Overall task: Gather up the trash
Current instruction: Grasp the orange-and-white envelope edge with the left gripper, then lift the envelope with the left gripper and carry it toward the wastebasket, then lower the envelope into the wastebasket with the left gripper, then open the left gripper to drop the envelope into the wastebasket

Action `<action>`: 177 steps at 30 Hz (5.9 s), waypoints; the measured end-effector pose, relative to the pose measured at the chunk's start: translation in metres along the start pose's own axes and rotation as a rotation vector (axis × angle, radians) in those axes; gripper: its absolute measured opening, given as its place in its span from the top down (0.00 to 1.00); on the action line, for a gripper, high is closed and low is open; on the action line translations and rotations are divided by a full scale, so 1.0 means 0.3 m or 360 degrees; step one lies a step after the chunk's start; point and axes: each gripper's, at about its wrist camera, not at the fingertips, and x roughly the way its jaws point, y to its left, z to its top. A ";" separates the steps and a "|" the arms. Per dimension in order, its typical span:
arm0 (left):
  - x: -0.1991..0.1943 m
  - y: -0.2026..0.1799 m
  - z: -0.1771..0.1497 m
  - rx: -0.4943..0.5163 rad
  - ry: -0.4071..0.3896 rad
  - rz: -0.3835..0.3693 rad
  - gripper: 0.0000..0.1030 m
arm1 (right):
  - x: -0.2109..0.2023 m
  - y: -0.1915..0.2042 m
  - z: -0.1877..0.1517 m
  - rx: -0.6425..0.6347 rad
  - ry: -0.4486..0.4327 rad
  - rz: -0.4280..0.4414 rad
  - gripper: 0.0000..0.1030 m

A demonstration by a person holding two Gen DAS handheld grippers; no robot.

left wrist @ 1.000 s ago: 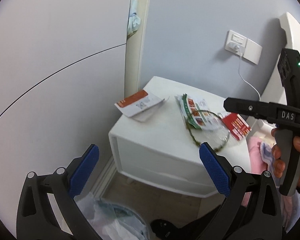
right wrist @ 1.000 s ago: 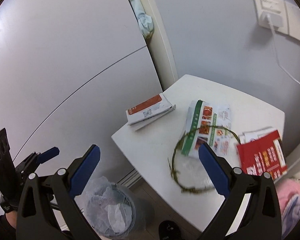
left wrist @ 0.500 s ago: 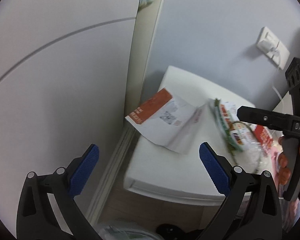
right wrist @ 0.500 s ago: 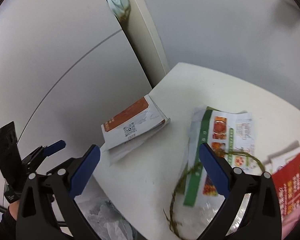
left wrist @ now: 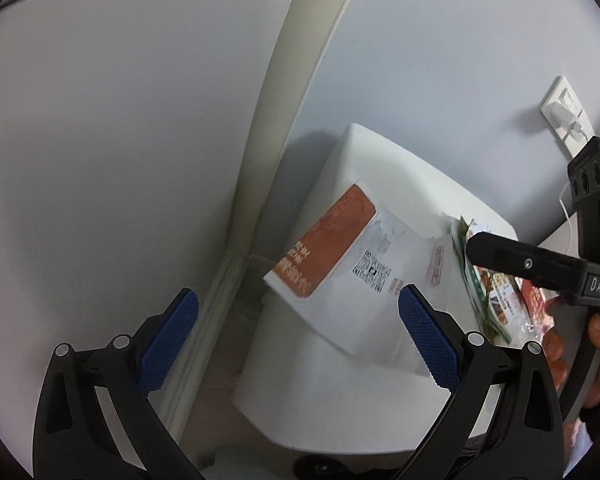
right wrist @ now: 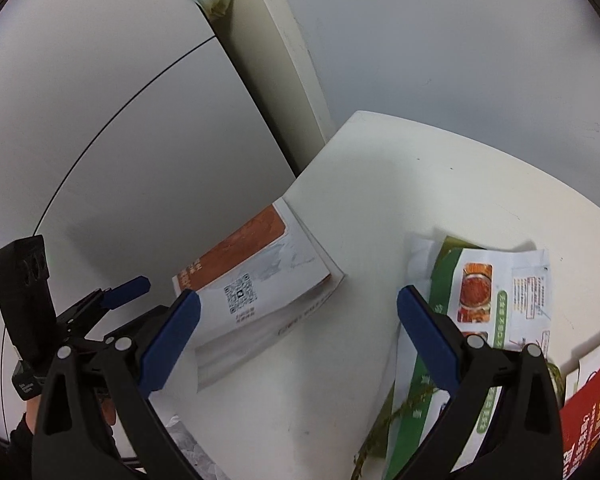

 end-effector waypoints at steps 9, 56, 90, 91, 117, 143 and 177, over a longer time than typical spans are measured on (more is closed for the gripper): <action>0.096 0.036 0.034 -0.0039 0.0042 -0.0117 0.08 | 0.038 -0.006 0.004 0.0027 0.0057 -0.0031 0.28; -0.153 -0.156 -0.017 0.0078 -0.0127 -0.0160 0.98 | -0.080 0.072 -0.080 -0.0026 -0.0053 0.0088 0.94; -0.826 -0.467 -0.498 -0.0003 -0.0346 0.0138 0.98 | -0.581 0.325 -0.539 -0.0391 -0.0118 0.0355 0.95; -0.835 -0.457 -0.519 -0.0016 -0.0346 0.0145 0.98 | -0.574 0.337 -0.557 -0.0403 -0.0105 0.0360 0.95; -0.698 -0.096 -0.992 -0.0447 -0.0114 0.0273 0.98 | -0.103 0.490 -0.924 -0.0549 0.0417 0.0320 0.95; -0.347 0.170 -1.289 -0.0775 0.0211 0.0278 0.98 | 0.382 0.477 -1.148 -0.0679 0.0777 0.0229 0.95; -0.071 0.180 -1.379 -0.0710 0.0489 0.0382 0.96 | 0.628 0.497 -1.312 -0.0792 0.0882 0.0081 0.93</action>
